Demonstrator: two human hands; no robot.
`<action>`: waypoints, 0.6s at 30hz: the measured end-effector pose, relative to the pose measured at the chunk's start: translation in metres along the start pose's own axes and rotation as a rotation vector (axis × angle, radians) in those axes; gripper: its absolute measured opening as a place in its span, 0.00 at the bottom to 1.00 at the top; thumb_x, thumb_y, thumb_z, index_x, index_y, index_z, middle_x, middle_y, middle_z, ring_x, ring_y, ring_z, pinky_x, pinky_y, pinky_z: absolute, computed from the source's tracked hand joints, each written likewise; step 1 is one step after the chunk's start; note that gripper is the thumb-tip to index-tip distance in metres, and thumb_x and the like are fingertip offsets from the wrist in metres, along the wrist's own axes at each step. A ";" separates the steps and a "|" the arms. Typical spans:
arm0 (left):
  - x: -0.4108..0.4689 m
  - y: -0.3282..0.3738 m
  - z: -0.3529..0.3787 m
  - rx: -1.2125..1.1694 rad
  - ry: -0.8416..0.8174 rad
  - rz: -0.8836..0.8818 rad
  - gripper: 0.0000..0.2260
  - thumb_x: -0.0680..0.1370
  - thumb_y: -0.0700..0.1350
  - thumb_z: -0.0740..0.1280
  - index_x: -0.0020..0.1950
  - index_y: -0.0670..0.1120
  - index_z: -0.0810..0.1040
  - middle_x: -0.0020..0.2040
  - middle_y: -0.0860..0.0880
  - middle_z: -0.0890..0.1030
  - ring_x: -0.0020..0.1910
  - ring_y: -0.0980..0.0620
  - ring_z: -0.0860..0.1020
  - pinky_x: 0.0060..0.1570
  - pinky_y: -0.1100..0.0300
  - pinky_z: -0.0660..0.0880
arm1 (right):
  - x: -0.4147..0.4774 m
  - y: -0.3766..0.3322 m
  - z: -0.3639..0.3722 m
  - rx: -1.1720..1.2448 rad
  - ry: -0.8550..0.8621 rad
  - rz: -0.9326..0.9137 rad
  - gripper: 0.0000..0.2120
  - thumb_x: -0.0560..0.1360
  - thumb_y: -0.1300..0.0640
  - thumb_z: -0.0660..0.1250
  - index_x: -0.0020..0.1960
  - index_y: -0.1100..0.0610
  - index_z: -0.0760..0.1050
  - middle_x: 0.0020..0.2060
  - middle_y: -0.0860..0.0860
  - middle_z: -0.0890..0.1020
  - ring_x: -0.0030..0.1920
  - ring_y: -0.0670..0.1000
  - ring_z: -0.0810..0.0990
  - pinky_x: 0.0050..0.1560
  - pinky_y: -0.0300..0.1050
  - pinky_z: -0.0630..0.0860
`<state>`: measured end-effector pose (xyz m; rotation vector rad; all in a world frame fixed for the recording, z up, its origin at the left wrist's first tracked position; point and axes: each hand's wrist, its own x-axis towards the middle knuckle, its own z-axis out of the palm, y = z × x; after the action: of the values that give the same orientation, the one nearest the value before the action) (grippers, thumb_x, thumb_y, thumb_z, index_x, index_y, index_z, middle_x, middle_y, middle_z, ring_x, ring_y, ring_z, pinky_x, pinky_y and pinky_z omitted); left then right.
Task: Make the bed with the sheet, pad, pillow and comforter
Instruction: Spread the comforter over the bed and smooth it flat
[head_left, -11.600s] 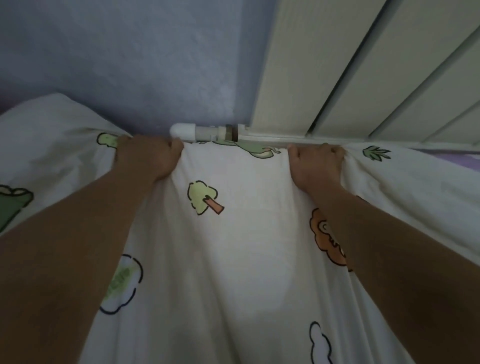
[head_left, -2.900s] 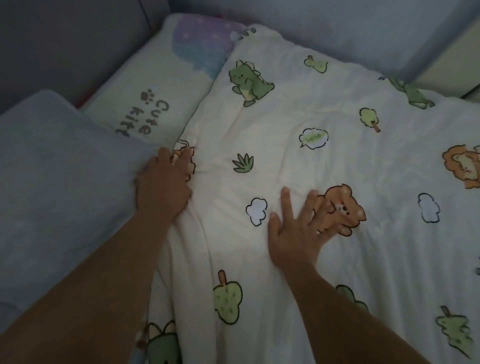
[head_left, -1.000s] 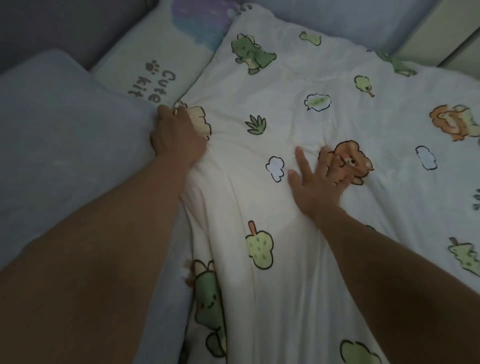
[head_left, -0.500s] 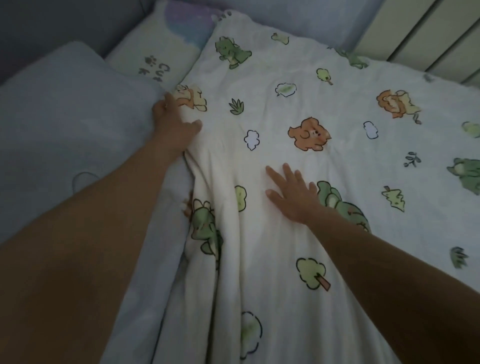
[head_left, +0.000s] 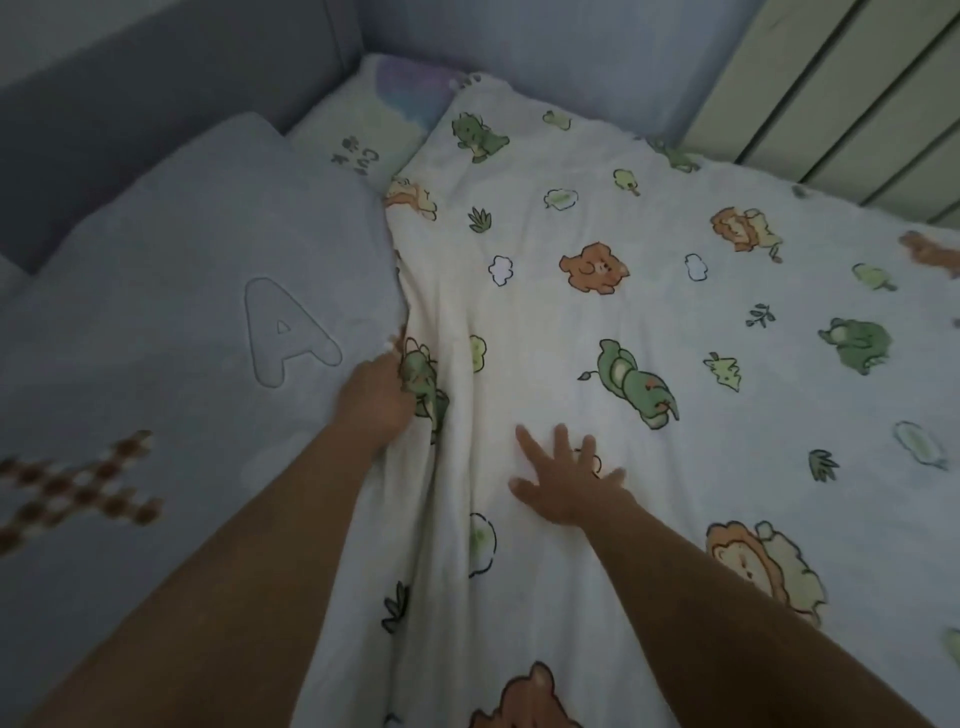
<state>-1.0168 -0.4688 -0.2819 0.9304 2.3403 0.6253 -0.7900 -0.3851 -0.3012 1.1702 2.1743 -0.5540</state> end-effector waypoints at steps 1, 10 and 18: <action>-0.010 -0.001 0.006 0.003 -0.032 -0.028 0.13 0.77 0.41 0.63 0.58 0.36 0.72 0.58 0.37 0.76 0.58 0.40 0.75 0.58 0.51 0.72 | -0.002 0.003 0.010 0.012 -0.030 0.009 0.36 0.75 0.30 0.50 0.73 0.34 0.32 0.75 0.49 0.31 0.75 0.62 0.33 0.66 0.77 0.46; -0.038 -0.032 0.048 0.087 -0.091 -0.067 0.33 0.76 0.51 0.68 0.74 0.37 0.58 0.71 0.39 0.66 0.69 0.41 0.67 0.68 0.50 0.66 | 0.017 0.000 0.048 0.041 0.038 0.026 0.45 0.71 0.28 0.58 0.70 0.34 0.26 0.71 0.50 0.22 0.71 0.64 0.25 0.59 0.84 0.47; -0.054 -0.017 0.052 0.044 -0.114 -0.132 0.21 0.73 0.53 0.70 0.61 0.46 0.72 0.63 0.42 0.72 0.63 0.42 0.71 0.60 0.58 0.69 | 0.021 0.004 0.053 0.038 0.059 0.003 0.45 0.70 0.28 0.57 0.70 0.34 0.25 0.70 0.50 0.22 0.70 0.64 0.24 0.58 0.85 0.45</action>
<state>-0.9591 -0.5082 -0.3137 0.8016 2.2989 0.4581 -0.7788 -0.4026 -0.3544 1.2239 2.2205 -0.5687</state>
